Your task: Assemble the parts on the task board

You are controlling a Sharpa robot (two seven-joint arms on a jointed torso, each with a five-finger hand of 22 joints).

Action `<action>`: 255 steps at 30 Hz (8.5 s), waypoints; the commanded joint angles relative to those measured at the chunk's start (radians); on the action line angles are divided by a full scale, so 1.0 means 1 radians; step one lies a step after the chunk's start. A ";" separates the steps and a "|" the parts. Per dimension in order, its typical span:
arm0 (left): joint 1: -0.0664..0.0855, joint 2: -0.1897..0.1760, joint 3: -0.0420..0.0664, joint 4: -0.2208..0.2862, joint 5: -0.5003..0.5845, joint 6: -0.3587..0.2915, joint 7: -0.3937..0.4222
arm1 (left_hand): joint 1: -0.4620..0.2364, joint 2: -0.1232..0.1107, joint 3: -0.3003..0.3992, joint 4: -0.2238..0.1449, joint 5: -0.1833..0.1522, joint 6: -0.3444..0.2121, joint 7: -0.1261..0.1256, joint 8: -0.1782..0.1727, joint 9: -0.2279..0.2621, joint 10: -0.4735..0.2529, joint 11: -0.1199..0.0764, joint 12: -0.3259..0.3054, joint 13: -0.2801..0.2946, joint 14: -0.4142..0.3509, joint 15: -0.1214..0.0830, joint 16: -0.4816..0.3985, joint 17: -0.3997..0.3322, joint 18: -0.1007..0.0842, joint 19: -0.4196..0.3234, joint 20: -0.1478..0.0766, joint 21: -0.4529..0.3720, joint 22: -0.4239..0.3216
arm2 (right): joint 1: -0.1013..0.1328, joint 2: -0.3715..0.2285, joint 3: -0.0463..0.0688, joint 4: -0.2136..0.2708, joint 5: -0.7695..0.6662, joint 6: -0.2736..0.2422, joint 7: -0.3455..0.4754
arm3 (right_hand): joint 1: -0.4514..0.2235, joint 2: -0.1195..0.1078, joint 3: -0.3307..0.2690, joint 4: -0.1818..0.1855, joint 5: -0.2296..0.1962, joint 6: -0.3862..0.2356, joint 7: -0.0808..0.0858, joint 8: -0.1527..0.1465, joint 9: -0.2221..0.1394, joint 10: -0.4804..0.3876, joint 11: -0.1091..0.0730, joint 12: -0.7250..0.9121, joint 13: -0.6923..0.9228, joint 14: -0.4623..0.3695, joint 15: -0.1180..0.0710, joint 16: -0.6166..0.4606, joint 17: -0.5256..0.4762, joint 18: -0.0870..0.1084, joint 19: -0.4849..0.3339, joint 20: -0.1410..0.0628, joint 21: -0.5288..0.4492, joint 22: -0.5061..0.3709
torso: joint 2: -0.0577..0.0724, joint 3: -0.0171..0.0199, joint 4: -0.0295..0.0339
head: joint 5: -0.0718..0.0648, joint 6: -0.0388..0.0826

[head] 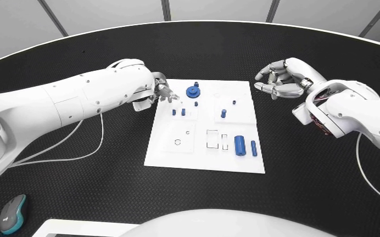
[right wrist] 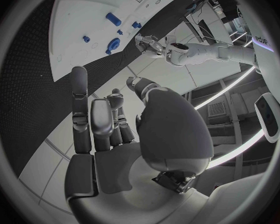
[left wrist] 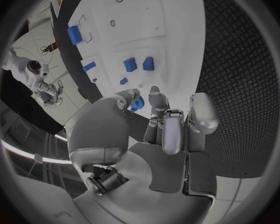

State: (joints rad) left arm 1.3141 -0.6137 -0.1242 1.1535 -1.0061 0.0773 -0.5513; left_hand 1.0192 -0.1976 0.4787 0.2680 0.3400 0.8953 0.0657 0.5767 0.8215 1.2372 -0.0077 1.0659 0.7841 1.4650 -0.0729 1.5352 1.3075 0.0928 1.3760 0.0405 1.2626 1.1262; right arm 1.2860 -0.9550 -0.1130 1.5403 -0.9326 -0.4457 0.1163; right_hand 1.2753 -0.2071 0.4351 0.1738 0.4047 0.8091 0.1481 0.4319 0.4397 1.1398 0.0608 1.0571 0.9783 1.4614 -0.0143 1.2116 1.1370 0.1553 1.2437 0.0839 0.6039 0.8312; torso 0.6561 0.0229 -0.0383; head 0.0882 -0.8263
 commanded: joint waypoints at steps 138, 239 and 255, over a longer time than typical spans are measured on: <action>-0.110 0.177 -0.001 -0.135 -0.500 -0.174 0.486 | 0.426 -0.024 0.098 -0.220 -0.026 0.063 0.077 -0.272 -0.419 -0.168 0.083 -0.638 -0.601 -0.095 0.075 -0.172 -0.297 0.036 -0.128 0.059 -0.101 -0.119 | -0.007 0.009 0.000 0.001 0.000 0.001 0.003 | 0.007 -0.002 0.011 -0.002 0.007 -0.008 0.000 0.006 -0.003 -0.024 0.000 -0.028 -0.027 0.000 -0.003 -0.024 -0.016 0.022 -0.012 0.002 -0.052 -0.029 | 0.003 0.0002 0.0004 | -0.044 0.049; -0.085 0.024 0.022 -0.027 -0.475 -0.169 0.458 | 0.422 -0.024 0.120 -0.262 -0.032 0.103 0.078 -0.289 -0.427 -0.118 0.080 -0.680 -0.592 -0.074 0.072 -0.160 -0.289 0.028 -0.108 0.058 -0.051 -0.064 | -0.009 0.009 -0.001 -0.005 0.000 0.002 0.005 | 0.006 -0.001 0.011 -0.001 0.008 -0.007 0.000 0.008 -0.003 -0.021 0.000 -0.025 -0.024 0.000 -0.003 -0.024 -0.015 0.022 -0.012 0.002 -0.053 -0.028 | 0.002 0.0001 -0.0006 | -0.038 0.053; -0.085 0.034 0.022 -0.037 -0.475 -0.156 0.460 | 0.421 -0.023 0.120 -0.262 -0.032 0.103 0.078 -0.289 -0.428 -0.118 0.080 -0.682 -0.592 -0.074 0.071 -0.160 -0.290 0.028 -0.108 0.058 -0.051 -0.064 | -0.009 0.010 -0.001 -0.006 0.000 0.003 0.005 | 0.006 -0.001 0.011 -0.001 0.008 -0.007 0.000 0.008 -0.003 -0.021 0.000 -0.025 -0.024 0.000 -0.003 -0.024 -0.015 0.022 -0.012 0.002 -0.053 -0.028 | 0.003 0.0001 -0.0013 | -0.037 0.051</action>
State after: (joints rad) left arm 1.2289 -0.5799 -0.1018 1.1168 -1.4814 -0.0790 -0.0926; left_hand 1.4494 -0.2205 0.5976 0.0110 0.3126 0.9919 0.1410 0.2906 0.3949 1.1133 0.0713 0.3901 0.1905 1.3846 -0.0032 1.3702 1.0186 0.1401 1.2623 0.0988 1.2084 1.0634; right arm 1.2771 -0.9454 -0.1135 1.5345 -0.9326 -0.4426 0.1216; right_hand 1.2753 -0.2070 0.4406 0.1739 0.4083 0.8092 0.1481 0.4359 0.4380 1.1212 0.0580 1.0338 0.9528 1.4614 -0.0142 1.1941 1.1225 0.1711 1.2363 0.0840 0.5536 0.8031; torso 0.6587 0.0232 -0.0388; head 0.0512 -0.7746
